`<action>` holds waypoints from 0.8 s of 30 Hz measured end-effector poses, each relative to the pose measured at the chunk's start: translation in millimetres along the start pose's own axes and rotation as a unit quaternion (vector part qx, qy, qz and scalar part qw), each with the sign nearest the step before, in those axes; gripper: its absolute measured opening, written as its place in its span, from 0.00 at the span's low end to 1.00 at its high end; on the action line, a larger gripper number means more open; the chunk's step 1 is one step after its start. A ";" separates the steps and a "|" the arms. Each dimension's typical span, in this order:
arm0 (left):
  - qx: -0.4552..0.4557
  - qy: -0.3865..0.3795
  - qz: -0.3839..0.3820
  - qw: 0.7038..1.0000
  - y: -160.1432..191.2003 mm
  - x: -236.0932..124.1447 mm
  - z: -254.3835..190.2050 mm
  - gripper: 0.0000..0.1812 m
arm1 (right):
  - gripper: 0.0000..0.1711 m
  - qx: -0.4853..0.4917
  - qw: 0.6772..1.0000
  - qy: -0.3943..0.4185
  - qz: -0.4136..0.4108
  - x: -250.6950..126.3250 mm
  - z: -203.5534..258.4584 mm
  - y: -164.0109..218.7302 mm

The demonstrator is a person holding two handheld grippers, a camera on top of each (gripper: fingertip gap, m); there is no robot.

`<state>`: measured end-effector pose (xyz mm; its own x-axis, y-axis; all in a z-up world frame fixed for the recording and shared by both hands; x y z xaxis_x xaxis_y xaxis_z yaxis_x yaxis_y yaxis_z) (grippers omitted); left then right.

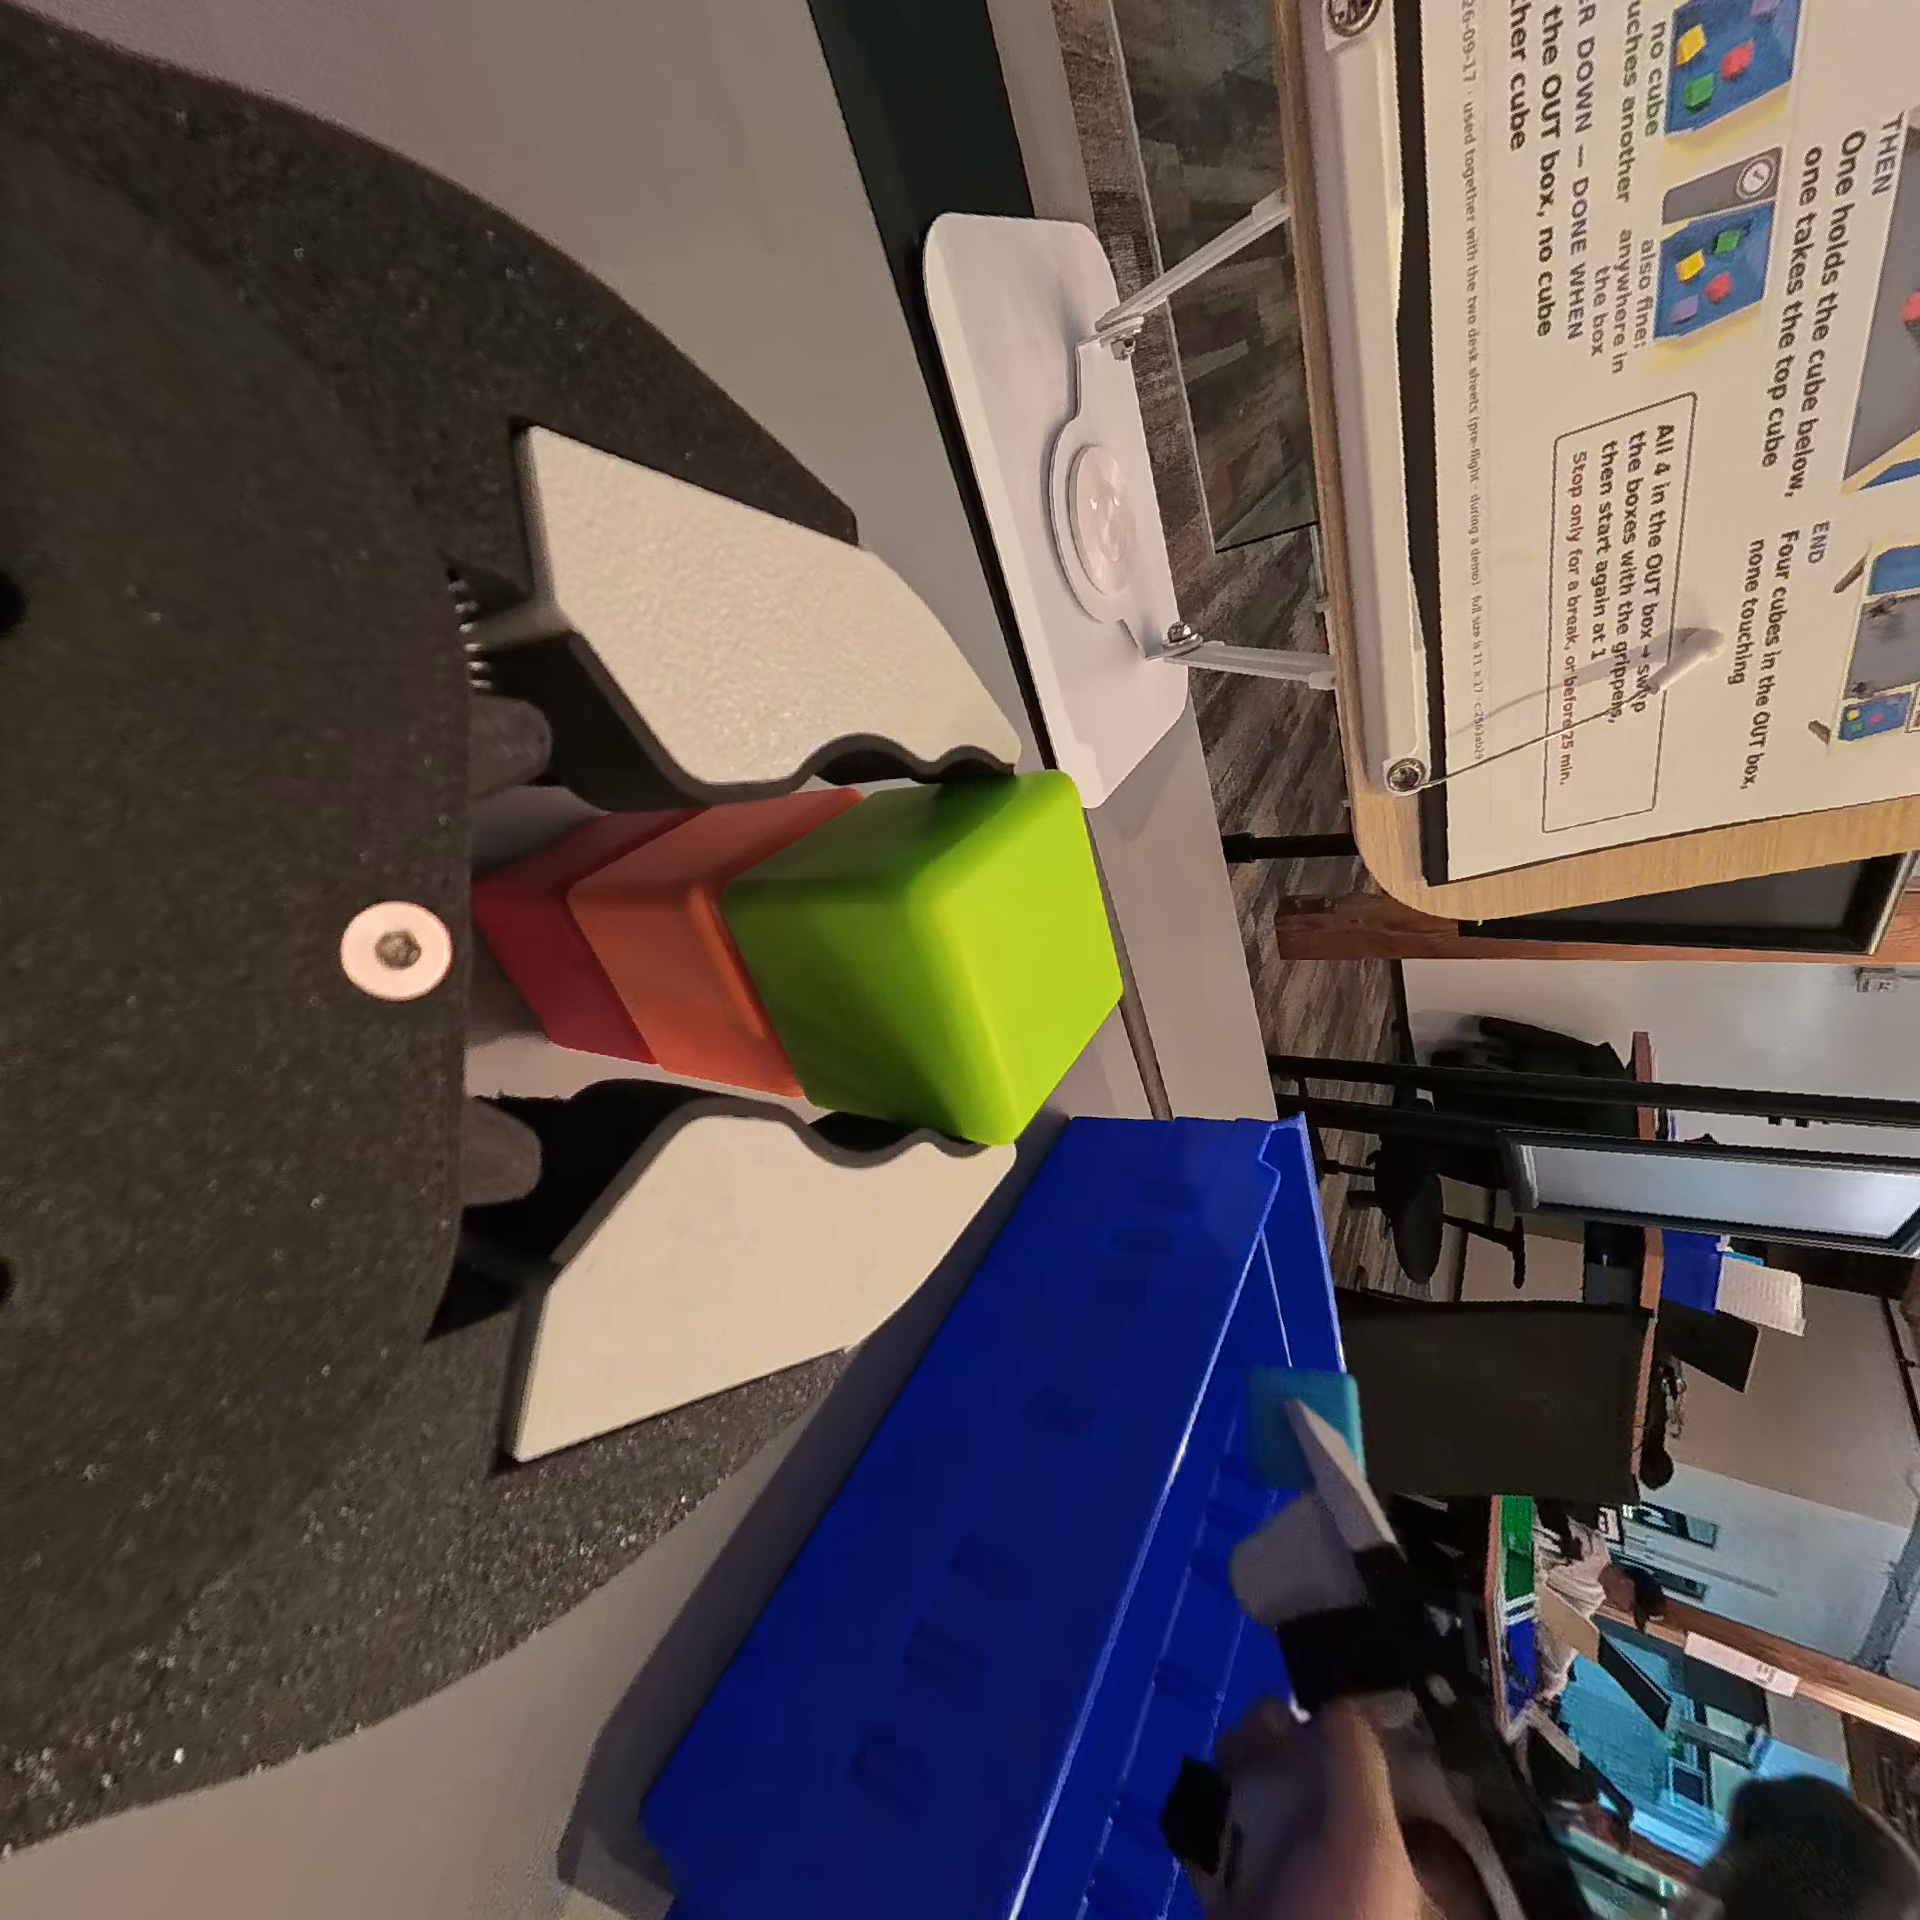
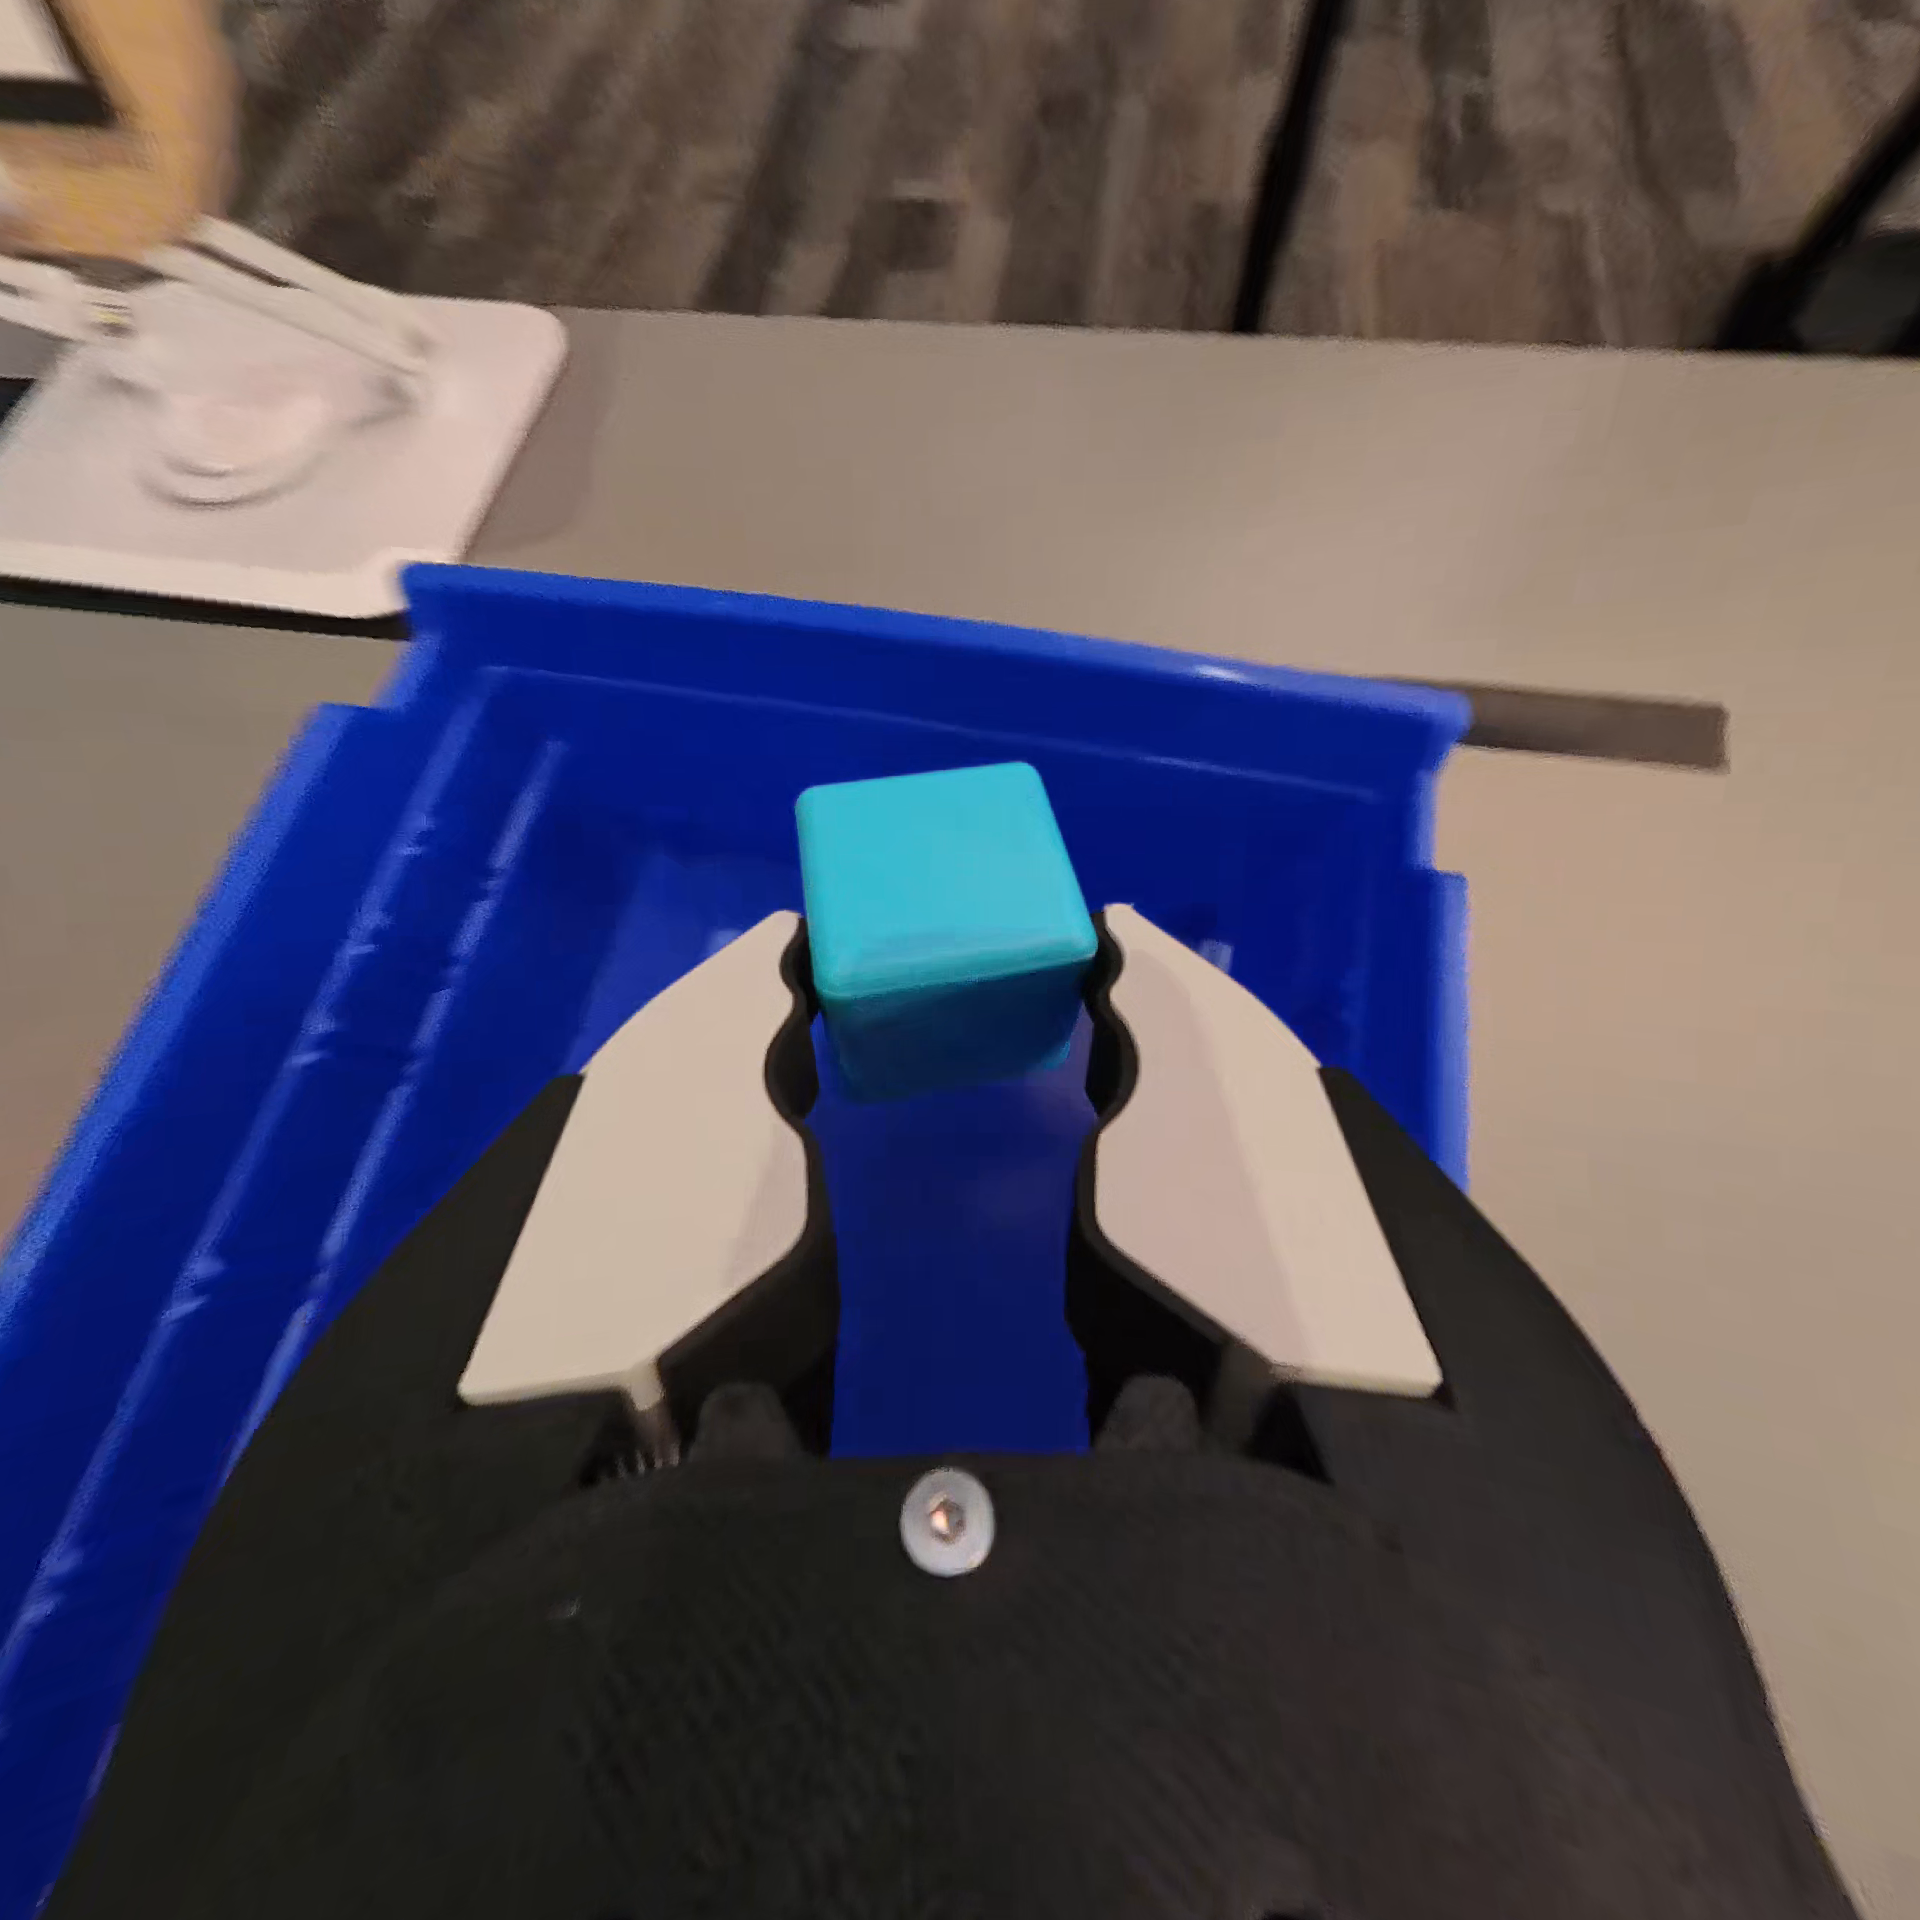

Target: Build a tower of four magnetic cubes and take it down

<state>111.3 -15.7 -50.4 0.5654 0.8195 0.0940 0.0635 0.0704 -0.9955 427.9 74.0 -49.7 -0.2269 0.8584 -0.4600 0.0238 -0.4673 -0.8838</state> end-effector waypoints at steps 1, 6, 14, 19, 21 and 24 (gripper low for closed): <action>-0.001 -0.001 0.000 1.000 0.0 0.0 0.2 0.34 | 0.30 0.009 1.000 0.024 0.007 4.6 -5.9 5.7; -0.001 -0.001 0.000 1.000 0.0 -0.1 0.1 0.34 | 0.30 0.041 0.993 0.096 0.046 25.1 -19.6 37.6; 0.001 -0.003 0.003 1.000 0.1 0.3 0.1 0.34 | 0.31 0.025 0.983 0.145 0.110 32.6 -30.5 63.0; -0.001 0.000 0.001 1.000 0.0 0.0 -0.5 0.34 | 0.41 -0.004 0.985 0.138 0.107 29.0 -24.7 53.7; -0.007 0.008 0.003 1.000 0.2 0.0 -3.1 0.38 | 0.42 -0.012 0.987 0.135 0.084 24.8 -20.5 41.0; -0.005 0.009 0.011 1.000 3.8 -1.0 -7.3 0.46 | 0.41 -0.016 0.991 0.129 0.039 13.7 -13.4 16.6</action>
Point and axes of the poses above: each gripper's, where its closed fingertips meet, x out along the fingers, y out of its underside, z = x × y across the jaws, the point moved 3 cm from there along -x, back along the fingers, and after that the axes turned 9 degrees about -z, right-handed, at the moved point
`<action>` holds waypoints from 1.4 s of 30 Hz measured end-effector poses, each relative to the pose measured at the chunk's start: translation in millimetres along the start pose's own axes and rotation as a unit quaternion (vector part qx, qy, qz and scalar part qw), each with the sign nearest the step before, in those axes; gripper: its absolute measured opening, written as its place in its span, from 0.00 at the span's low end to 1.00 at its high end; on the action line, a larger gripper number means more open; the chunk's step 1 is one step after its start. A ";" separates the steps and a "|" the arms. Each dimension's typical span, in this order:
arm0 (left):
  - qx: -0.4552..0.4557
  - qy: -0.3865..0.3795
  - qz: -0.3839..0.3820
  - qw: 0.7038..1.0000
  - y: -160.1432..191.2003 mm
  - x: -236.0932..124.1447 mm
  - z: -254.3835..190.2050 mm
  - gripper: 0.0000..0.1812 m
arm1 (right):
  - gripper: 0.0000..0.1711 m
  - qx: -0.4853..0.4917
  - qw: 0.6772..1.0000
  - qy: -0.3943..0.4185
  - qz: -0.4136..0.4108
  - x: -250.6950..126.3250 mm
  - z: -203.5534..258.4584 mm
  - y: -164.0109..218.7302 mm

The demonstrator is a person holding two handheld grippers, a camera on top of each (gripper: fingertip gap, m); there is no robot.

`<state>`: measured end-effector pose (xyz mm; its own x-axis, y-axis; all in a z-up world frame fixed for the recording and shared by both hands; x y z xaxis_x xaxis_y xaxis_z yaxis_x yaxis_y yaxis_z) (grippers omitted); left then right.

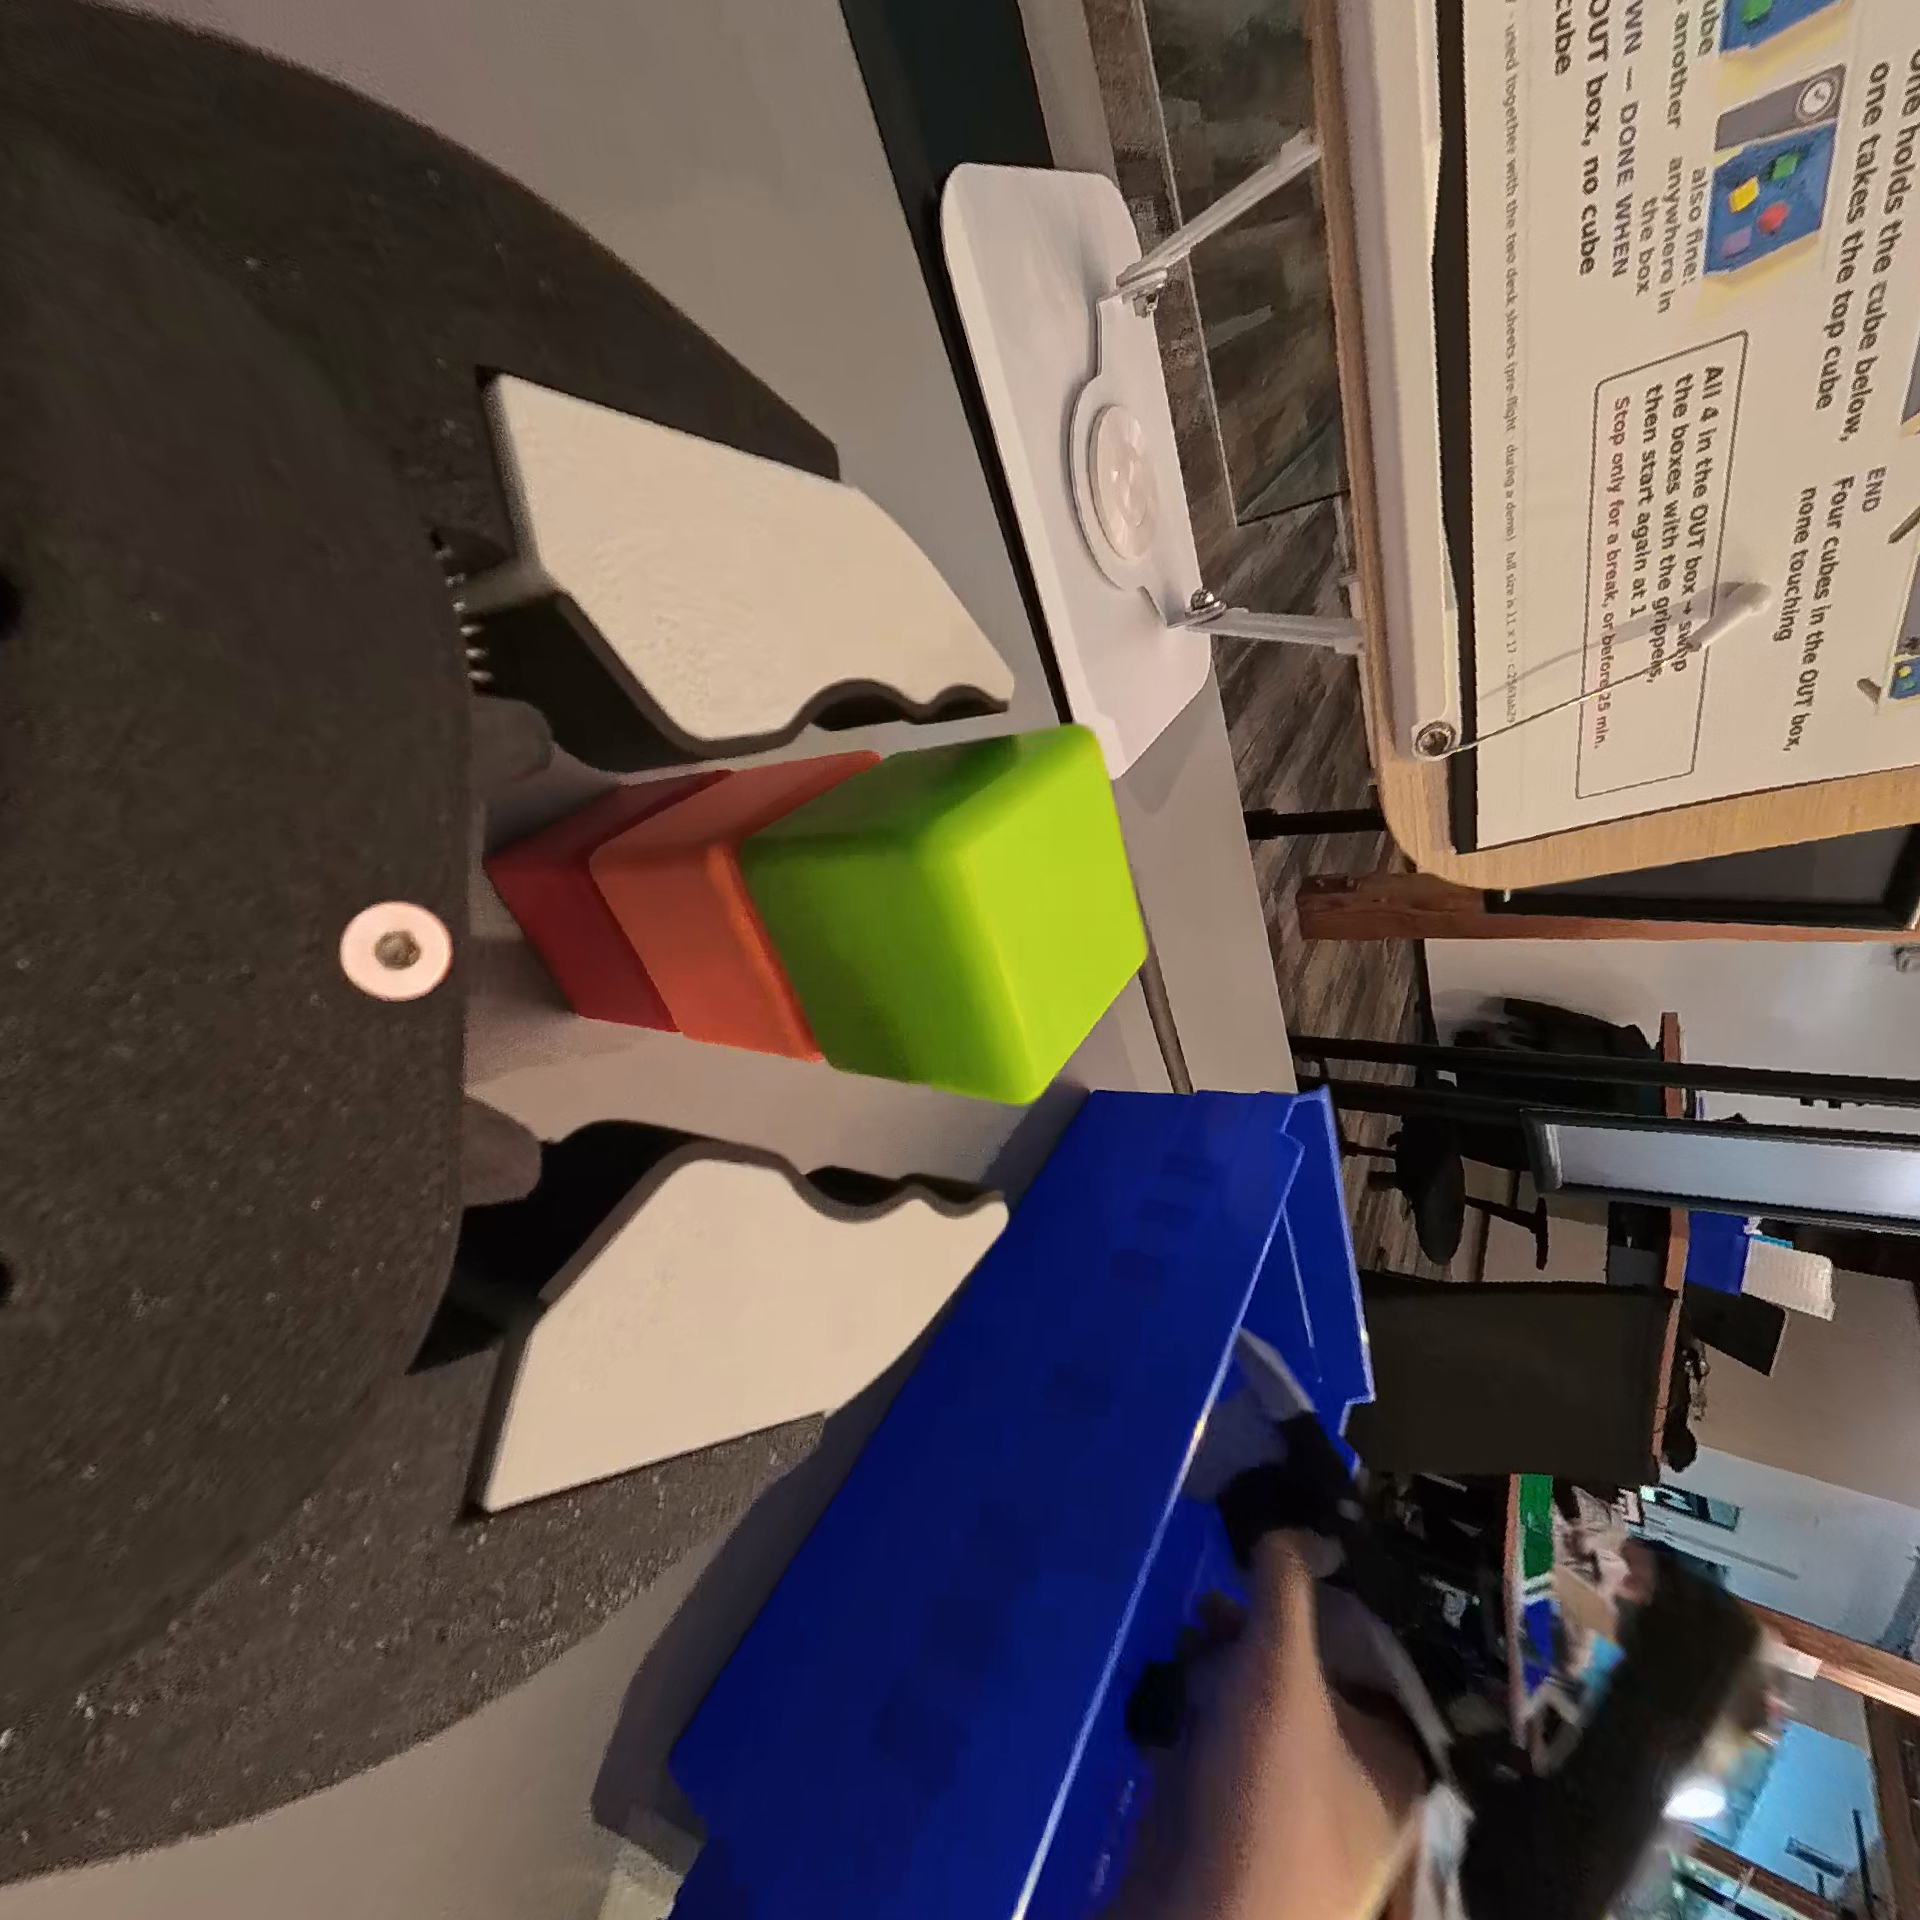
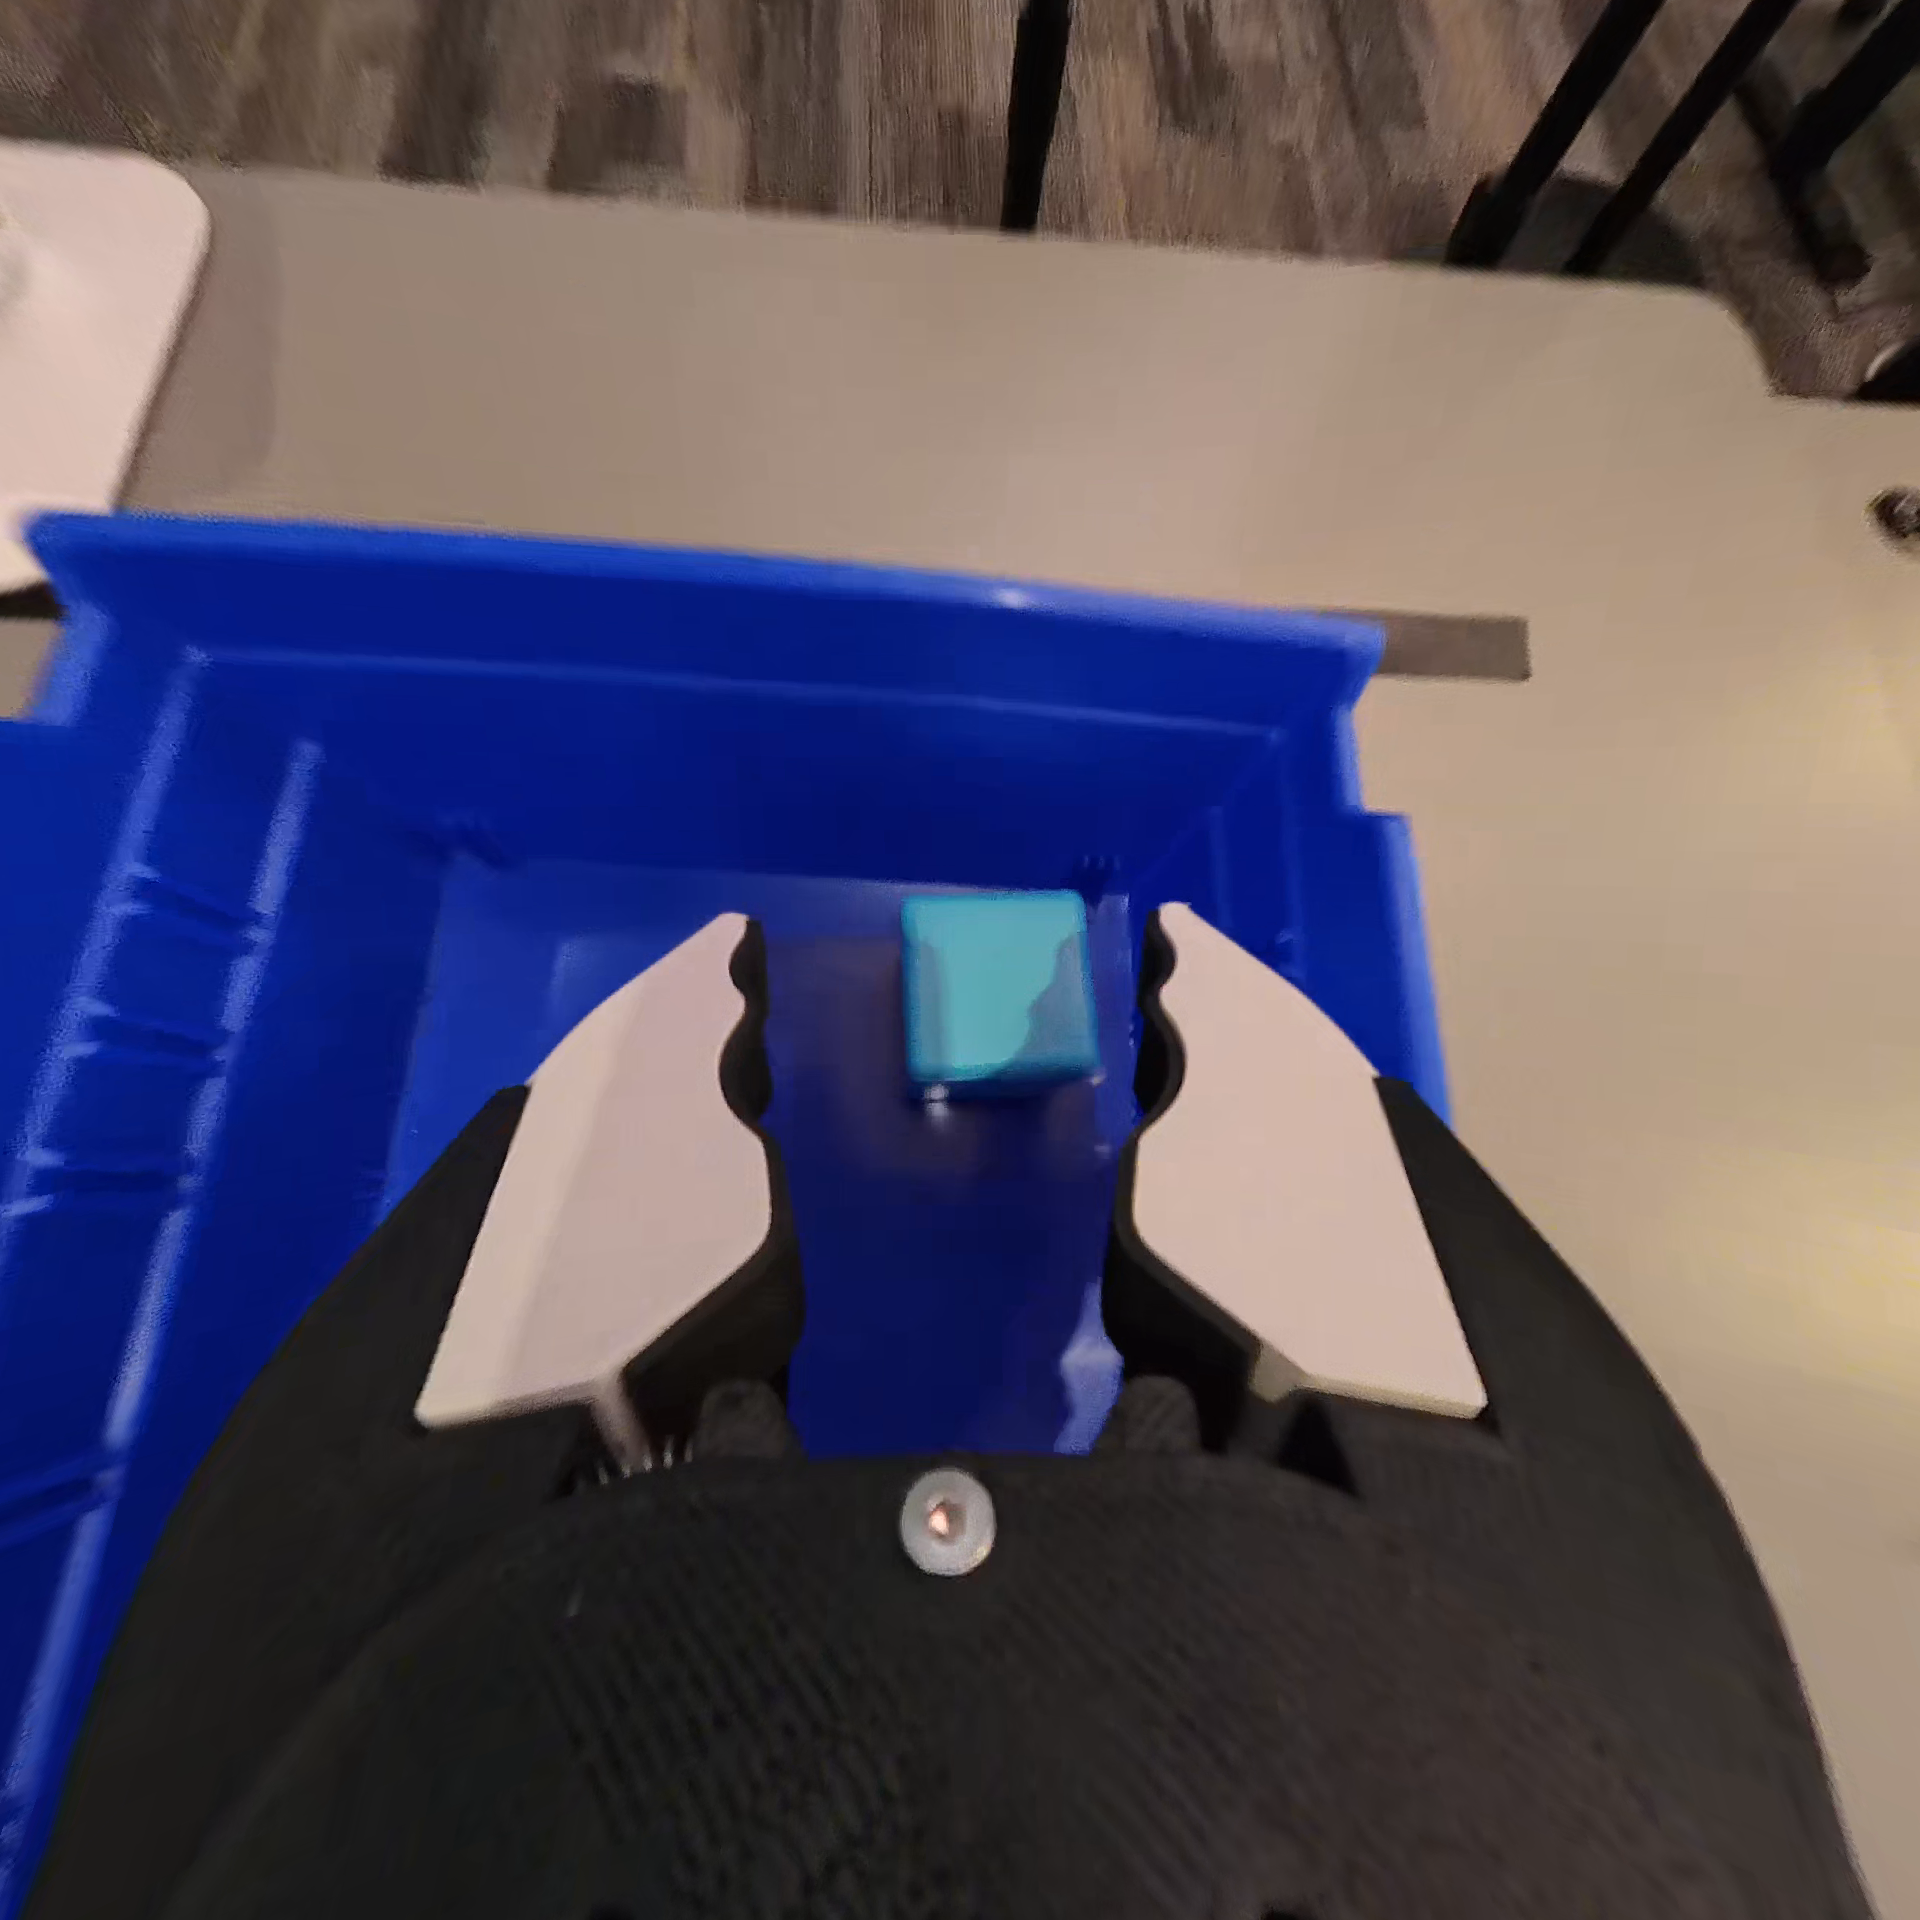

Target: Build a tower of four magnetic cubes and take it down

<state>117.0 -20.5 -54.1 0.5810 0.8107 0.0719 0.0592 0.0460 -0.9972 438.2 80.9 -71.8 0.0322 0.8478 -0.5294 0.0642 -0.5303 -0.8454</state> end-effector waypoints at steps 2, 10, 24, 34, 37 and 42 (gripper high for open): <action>0.015 -0.003 0.012 1.000 4.4 -1.2 -2.0 0.47 | 0.41 0.004 1.000 -0.005 -0.029 -12.2 1.7 -15.6; 0.039 -0.059 0.062 0.996 19.7 -7.6 5.9 0.41 | 0.41 -0.002 0.987 -0.053 -0.153 -72.5 32.1 -77.6; 0.021 -0.077 0.166 0.983 43.3 -6.7 8.7 0.34 | 0.40 -0.078 0.942 -0.249 -0.213 -129.4 174.8 -102.4; 0.016 -0.076 0.168 0.983 43.9 -5.0 10.5 0.32 | 0.44 -0.202 0.819 -0.526 -0.109 -115.6 281.8 -26.6; 0.016 -0.076 0.168 0.983 44.0 -4.9 10.7 0.32 | 0.44 -0.229 0.807 -0.536 -0.097 -113.5 298.5 -13.1; 0.019 -0.077 0.169 0.982 44.2 -4.7 10.5 0.32 | 0.34 -0.262 0.811 -0.517 -0.083 -106.7 306.1 -3.5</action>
Point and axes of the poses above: each gripper's, where its closed fingertips meet, x out along the fingers, y out of its underside, z = x × y across the jaws, the point moved 3 cm from there along -x, back along the fingers, and after that the axes turned 9 degrees about -z, right-handed, at the moved point
